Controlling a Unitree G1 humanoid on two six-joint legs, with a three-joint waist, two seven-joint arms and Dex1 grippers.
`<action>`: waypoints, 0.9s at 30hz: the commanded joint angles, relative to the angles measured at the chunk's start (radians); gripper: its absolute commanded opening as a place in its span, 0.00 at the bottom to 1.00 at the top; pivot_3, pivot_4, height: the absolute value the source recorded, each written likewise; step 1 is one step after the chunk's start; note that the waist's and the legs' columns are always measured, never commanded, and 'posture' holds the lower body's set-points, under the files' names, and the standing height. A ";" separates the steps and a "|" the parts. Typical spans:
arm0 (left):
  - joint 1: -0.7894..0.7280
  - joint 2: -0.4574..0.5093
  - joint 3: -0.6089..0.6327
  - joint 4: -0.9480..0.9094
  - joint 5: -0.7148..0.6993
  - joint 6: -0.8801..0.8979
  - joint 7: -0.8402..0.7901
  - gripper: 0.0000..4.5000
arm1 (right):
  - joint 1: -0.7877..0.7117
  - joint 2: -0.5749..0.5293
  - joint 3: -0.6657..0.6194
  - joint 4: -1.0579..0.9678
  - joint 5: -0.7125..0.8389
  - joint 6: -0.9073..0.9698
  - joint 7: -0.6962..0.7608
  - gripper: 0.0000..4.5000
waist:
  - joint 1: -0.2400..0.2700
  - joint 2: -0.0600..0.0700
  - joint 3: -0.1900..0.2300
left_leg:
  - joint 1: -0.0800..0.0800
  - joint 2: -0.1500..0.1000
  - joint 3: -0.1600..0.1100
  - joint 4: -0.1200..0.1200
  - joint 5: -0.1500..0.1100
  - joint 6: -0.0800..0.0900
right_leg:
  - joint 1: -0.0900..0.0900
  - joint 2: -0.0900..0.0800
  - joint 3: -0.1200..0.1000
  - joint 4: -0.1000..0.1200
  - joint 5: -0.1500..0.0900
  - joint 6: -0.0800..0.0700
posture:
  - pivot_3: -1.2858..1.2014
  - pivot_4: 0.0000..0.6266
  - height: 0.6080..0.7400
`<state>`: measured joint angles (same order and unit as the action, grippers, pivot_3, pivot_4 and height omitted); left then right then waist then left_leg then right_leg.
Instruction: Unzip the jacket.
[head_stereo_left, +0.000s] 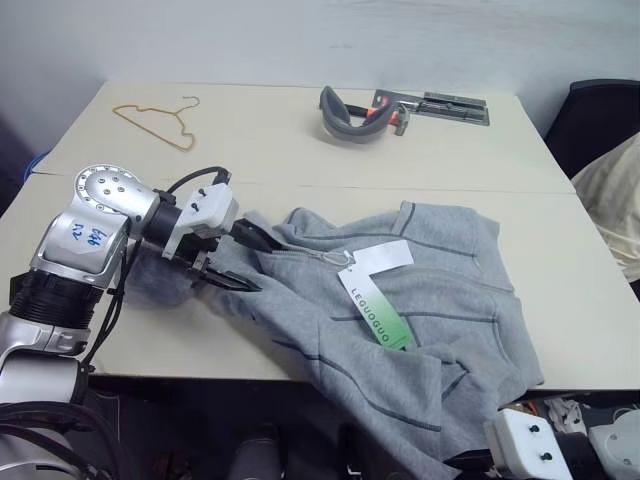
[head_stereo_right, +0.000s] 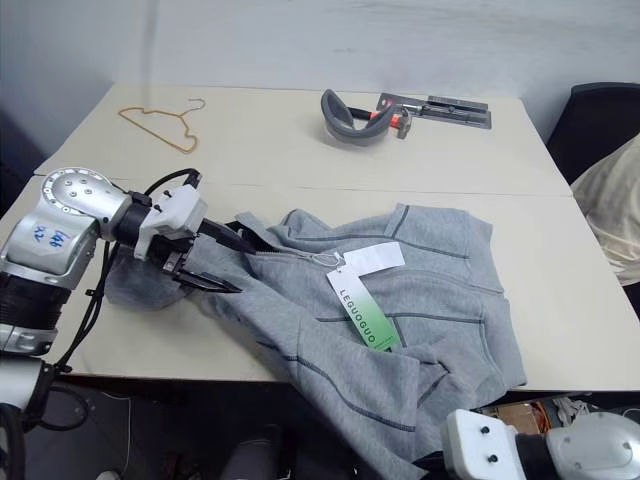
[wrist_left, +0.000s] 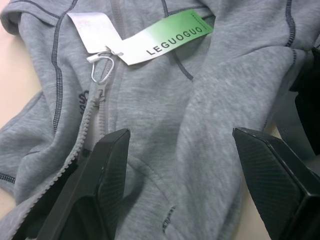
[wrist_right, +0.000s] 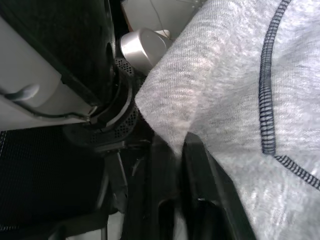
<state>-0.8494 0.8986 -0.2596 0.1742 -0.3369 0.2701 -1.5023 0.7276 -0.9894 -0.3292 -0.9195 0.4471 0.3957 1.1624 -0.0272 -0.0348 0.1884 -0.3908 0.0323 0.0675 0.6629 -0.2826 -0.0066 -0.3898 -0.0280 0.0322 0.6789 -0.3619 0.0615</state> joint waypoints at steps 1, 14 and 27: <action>-0.039 -0.006 -0.002 0.024 0.014 -0.036 -0.106 0.76 | 0.030 0.018 -0.070 -0.084 0.099 0.063 -0.005 0.34 | 0.001 0.000 0.000 | 0.000 0.000 0.000 0.000 0.000 0.000 | 0.000 0.000 0.000 0.000 0.000 0.000 | 0.52 0.24 1.00; -0.157 -0.047 0.031 0.132 -0.012 0.001 -0.089 0.76 | -0.179 -0.140 -0.718 0.034 0.643 0.254 0.004 1.00 | -0.001 -0.001 0.000 | 0.004 0.001 -0.003 -0.001 -0.003 0.005 | 0.006 0.001 -0.002 -0.004 0.000 0.000 | 0.52 0.24 1.00; -0.193 -0.261 -0.078 0.374 0.216 -0.310 -0.007 0.76 | -0.978 0.217 0.542 0.213 -0.051 0.283 -0.701 1.00 | 0.000 -0.002 0.000 | -0.020 0.000 0.000 0.005 0.001 -0.003 | -0.023 0.000 0.001 0.007 0.000 0.000 | 0.52 0.24 1.00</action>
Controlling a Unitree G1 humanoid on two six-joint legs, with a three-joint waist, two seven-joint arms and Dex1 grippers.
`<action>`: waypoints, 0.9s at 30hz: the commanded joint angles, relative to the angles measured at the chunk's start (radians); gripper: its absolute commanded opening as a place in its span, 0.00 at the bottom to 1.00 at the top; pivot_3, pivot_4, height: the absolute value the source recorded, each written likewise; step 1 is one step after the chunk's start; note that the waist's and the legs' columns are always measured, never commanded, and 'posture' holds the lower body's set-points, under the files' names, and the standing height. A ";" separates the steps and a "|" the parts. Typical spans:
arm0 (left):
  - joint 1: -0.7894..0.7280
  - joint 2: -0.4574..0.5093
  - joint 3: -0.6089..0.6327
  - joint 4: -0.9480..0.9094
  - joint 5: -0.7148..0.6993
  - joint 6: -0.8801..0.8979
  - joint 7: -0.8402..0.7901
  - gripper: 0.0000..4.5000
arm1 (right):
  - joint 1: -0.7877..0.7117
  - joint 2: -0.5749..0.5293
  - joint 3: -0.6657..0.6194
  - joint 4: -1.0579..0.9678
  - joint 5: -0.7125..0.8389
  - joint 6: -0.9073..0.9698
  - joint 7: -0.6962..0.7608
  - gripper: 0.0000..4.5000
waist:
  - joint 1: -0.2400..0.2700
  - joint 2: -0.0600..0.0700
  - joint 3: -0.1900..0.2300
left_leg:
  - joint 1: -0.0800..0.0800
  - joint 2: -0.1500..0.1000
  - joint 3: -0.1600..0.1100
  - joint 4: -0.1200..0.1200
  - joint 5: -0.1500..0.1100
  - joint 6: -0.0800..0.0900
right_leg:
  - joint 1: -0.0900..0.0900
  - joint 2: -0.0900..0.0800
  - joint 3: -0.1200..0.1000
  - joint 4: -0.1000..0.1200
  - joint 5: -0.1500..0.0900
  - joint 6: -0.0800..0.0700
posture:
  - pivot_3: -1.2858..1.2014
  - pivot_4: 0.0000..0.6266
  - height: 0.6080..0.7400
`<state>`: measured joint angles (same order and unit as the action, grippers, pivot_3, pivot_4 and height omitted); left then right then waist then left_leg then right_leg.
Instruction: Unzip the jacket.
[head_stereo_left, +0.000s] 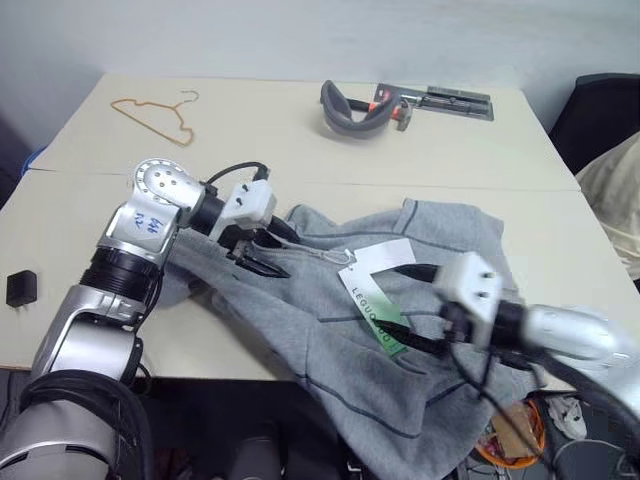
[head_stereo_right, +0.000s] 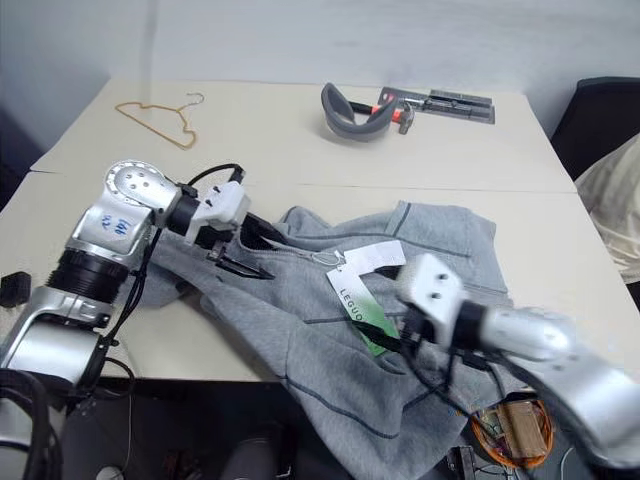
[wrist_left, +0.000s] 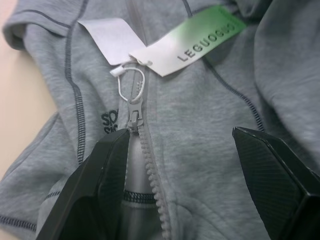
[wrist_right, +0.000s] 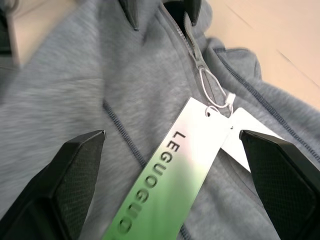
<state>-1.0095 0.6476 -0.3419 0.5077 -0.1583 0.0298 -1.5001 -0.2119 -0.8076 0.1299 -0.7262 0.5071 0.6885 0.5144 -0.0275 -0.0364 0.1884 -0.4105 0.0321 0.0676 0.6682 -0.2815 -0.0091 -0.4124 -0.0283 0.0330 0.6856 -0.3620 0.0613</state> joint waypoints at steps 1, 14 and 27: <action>-0.037 -0.020 0.005 0.060 0.047 -0.084 -0.008 0.76 | -0.046 0.045 0.123 0.032 -0.158 -0.023 -0.058 1.00 | 0.000 0.000 0.000 | 0.000 0.000 0.000 0.000 0.000 0.000 | 0.000 0.000 0.000 0.000 0.000 0.000 | 0.52 0.24 1.00; -0.082 -0.092 0.066 0.147 0.052 -0.096 0.000 0.76 | -0.030 -0.038 0.182 0.129 -0.610 -0.246 -0.070 1.00 | -0.001 0.000 0.000 | 0.001 -0.001 0.001 0.002 0.000 0.002 | 0.001 -0.001 0.000 0.004 0.000 0.000 | 0.52 0.24 1.00; -0.074 -0.101 0.072 0.162 0.072 -0.118 -0.004 0.76 | -0.086 0.146 0.146 0.173 -0.640 -0.182 -0.039 1.00 | -0.001 0.000 0.000 | 0.002 -0.001 0.001 0.002 0.000 0.001 | 0.001 -0.001 0.000 0.005 0.000 0.000 | 0.52 0.24 1.00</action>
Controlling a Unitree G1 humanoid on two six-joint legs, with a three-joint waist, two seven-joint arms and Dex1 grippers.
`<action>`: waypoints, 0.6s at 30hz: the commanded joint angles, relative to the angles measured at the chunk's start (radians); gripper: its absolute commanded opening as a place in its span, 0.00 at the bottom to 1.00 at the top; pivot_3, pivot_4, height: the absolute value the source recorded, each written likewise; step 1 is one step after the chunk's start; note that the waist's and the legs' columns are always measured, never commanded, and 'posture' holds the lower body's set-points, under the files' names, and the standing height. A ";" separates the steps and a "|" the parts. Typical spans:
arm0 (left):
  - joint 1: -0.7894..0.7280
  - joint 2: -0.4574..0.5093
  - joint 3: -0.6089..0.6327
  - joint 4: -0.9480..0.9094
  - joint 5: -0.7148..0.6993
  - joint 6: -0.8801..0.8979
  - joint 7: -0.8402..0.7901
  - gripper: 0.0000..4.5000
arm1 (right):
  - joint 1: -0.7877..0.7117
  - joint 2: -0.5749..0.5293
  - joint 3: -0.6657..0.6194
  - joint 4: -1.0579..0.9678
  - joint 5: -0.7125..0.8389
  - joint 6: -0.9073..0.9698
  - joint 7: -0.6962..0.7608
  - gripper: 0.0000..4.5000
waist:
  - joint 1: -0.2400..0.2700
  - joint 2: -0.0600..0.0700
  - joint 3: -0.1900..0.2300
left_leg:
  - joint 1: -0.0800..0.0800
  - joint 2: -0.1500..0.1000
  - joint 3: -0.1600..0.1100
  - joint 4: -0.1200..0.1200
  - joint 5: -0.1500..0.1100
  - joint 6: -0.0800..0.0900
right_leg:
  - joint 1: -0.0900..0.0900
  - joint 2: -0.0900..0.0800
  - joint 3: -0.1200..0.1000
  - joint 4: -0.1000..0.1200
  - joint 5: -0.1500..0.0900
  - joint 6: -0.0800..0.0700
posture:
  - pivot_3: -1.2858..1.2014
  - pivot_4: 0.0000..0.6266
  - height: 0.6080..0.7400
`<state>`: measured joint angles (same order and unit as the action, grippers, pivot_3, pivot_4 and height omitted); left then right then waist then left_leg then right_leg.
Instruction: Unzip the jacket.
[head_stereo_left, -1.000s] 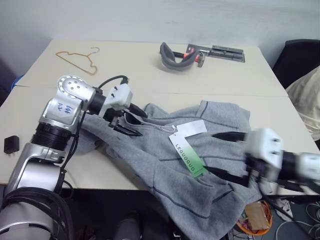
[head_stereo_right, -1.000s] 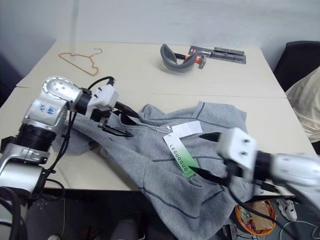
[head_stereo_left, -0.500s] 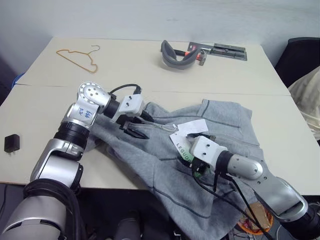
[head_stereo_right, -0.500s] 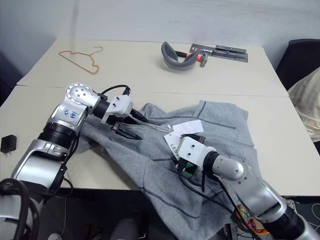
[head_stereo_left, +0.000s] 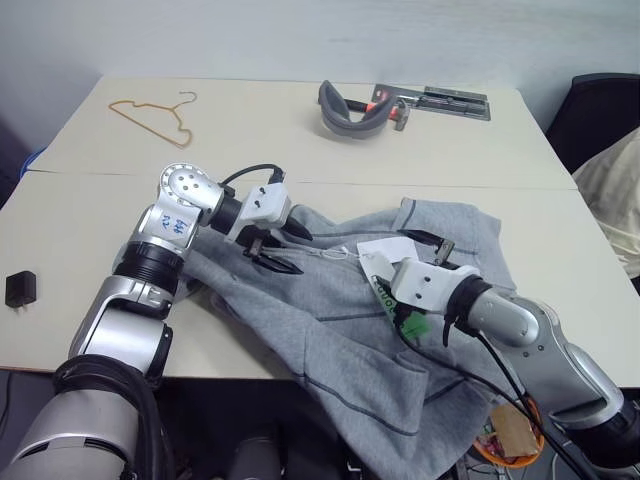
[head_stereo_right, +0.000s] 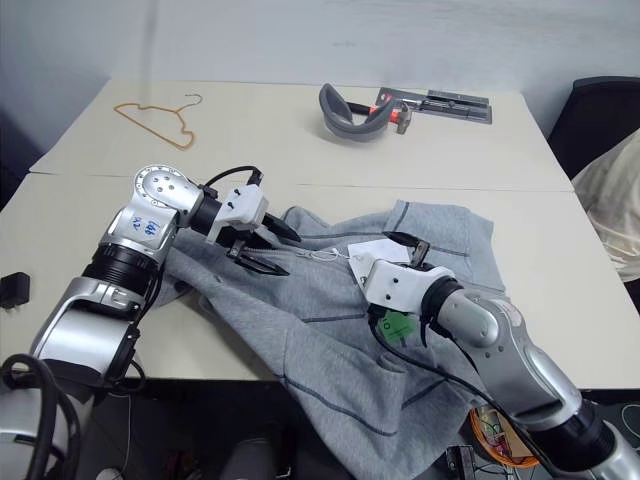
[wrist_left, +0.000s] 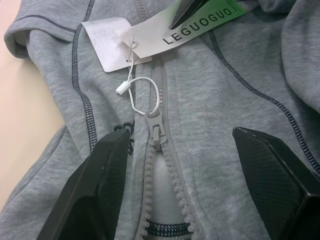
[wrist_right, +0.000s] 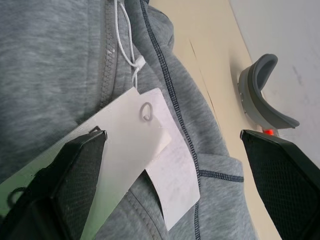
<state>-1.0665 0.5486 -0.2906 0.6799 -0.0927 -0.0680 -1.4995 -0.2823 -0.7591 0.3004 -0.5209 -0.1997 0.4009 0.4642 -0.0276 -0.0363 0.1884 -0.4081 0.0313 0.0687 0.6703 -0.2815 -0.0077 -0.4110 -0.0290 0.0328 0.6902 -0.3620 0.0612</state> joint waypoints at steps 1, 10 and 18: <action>-0.018 -0.003 0.021 -0.010 0.006 -0.020 -0.004 0.76 | -0.014 0.134 -0.032 -0.062 0.099 0.163 0.024 1.00 | -0.002 0.000 0.000 | 0.000 0.000 0.000 0.000 0.000 0.000 | 0.000 0.000 0.000 0.000 0.000 0.000 | 0.52 0.24 1.00; -0.014 -0.007 0.026 -0.010 0.004 -0.017 -0.011 0.76 | -0.032 0.153 0.103 -0.050 -0.108 0.224 -0.007 1.00 | -0.001 0.000 0.000 | 0.001 0.000 0.000 0.000 0.000 0.000 | 0.000 -0.001 0.000 0.001 0.000 0.000 | 0.52 0.24 1.00; -0.012 -0.016 0.023 0.004 0.013 -0.025 -0.007 0.76 | -0.029 0.147 0.058 -0.021 -0.227 0.236 -0.039 1.00 | -0.001 0.000 0.000 | 0.001 0.000 0.000 0.000 0.000 0.000 | 0.000 0.000 0.000 0.001 0.000 0.000 | 0.52 0.24 1.00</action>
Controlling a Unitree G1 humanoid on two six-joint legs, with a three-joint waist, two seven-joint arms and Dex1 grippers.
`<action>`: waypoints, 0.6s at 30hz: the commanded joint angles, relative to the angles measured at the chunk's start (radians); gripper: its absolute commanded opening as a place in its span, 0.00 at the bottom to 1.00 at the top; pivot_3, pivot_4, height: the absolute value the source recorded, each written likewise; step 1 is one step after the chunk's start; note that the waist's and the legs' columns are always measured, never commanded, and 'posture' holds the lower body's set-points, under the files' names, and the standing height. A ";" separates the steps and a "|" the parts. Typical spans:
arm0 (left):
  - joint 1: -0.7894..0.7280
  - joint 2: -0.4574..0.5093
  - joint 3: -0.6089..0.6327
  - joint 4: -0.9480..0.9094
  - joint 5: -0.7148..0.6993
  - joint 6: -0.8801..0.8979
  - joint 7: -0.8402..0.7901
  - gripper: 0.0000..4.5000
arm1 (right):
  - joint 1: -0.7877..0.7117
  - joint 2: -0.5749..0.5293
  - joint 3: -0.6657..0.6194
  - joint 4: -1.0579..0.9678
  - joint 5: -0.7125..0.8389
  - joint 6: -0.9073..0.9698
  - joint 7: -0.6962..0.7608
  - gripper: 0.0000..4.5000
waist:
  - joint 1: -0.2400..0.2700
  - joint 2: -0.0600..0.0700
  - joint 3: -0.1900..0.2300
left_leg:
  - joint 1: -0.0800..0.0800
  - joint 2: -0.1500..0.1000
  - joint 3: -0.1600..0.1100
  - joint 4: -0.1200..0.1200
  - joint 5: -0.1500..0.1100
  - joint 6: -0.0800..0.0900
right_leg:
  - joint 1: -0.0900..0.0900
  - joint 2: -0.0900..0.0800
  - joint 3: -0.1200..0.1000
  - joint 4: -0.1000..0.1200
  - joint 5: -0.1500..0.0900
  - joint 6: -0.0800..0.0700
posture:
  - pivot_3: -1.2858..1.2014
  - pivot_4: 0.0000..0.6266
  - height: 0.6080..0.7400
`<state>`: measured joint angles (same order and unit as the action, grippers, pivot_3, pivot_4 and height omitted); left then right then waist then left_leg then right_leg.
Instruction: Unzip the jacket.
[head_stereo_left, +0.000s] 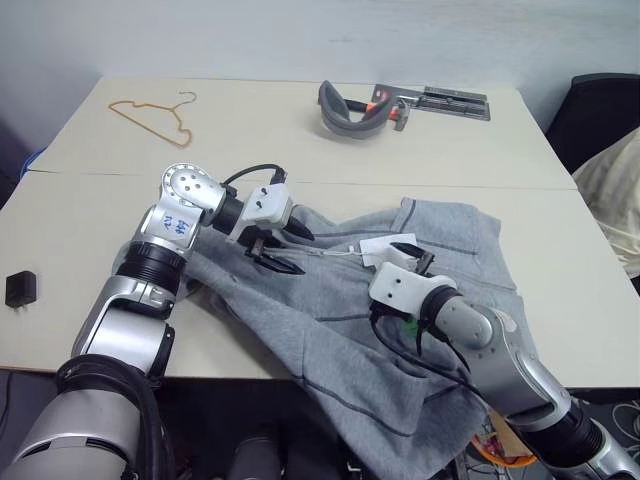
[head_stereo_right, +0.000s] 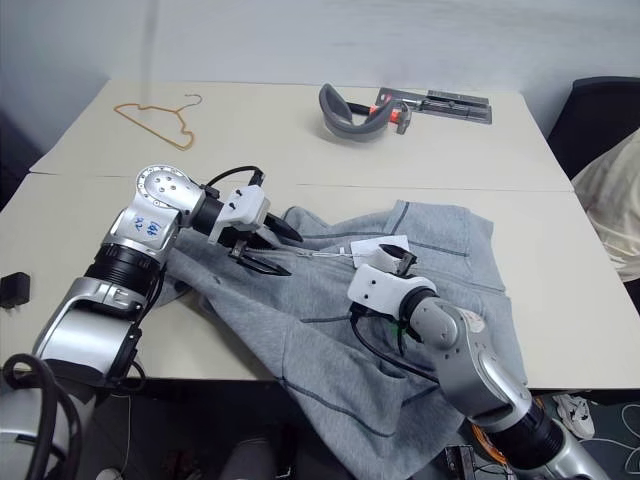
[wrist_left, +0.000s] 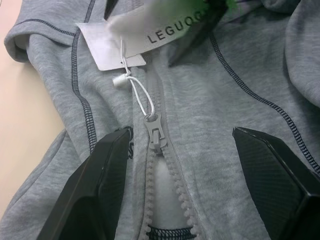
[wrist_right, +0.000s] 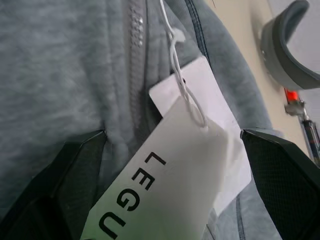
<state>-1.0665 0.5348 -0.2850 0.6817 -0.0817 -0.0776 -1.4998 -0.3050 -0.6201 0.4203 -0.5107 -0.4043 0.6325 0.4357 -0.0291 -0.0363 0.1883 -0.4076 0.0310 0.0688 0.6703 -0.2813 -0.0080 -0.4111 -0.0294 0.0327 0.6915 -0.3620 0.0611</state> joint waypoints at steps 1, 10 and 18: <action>-0.009 -0.005 0.014 0.011 0.010 -0.027 -0.002 0.76 | -0.007 0.023 -0.085 -0.034 -0.011 0.014 -0.013 1.00 | 0.000 0.000 0.000 | 0.000 0.000 0.000 0.000 0.000 0.000 | 0.000 0.000 0.000 0.000 0.000 0.000 | 0.52 0.24 1.00; 0.005 -0.028 0.014 0.055 0.036 -0.074 0.014 0.76 | -0.090 0.056 -0.103 0.078 -0.028 -0.047 -0.014 1.00 | 0.000 0.000 0.000 | 0.000 0.000 0.000 0.000 0.000 0.000 | 0.000 0.000 0.000 0.000 0.000 0.000 | 0.52 0.24 1.00; -0.003 -0.044 0.021 0.077 0.038 -0.080 0.030 0.76 | -0.113 0.067 -0.050 0.199 -0.086 -0.210 -0.044 1.00 | 0.000 0.000 0.000 | 0.000 0.000 0.000 0.000 0.000 0.000 | 0.000 0.000 0.000 0.000 0.000 0.000 | 0.52 0.24 1.00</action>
<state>-1.0607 0.4901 -0.2850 0.7617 -0.0425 -0.1482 -1.4755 -0.4056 -0.5542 0.3563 -0.3085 -0.4548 0.4823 0.4184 -0.0294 -0.0363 0.1883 -0.4073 0.0309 0.0694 0.6703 -0.2813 -0.0080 -0.4110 -0.0295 0.0329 0.6918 -0.3620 0.0611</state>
